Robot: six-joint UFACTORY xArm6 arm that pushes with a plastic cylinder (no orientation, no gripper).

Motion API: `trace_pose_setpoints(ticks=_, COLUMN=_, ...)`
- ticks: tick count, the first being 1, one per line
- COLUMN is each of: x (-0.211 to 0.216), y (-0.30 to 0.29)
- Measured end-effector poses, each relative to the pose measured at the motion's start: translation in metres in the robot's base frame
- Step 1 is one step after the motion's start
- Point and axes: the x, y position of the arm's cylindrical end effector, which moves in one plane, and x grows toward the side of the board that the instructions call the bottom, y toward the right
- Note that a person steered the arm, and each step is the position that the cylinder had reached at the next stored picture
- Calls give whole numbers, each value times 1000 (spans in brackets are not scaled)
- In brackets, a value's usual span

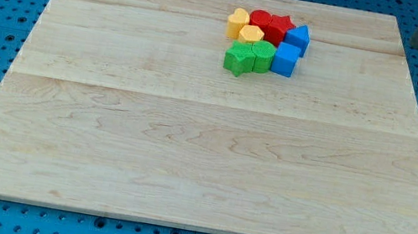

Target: Move your arm towards group of blocks

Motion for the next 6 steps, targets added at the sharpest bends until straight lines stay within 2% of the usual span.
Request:
trace_pose_setpoints(ticks=2, x=-7, y=5)
trace_pose_setpoints(ticks=3, x=68, y=-14)
trace_pose_setpoints(ticks=4, x=88, y=-70)
trace_pose_setpoints(ticks=5, x=83, y=-91)
trace_pose_setpoints(ticks=6, x=41, y=-93)
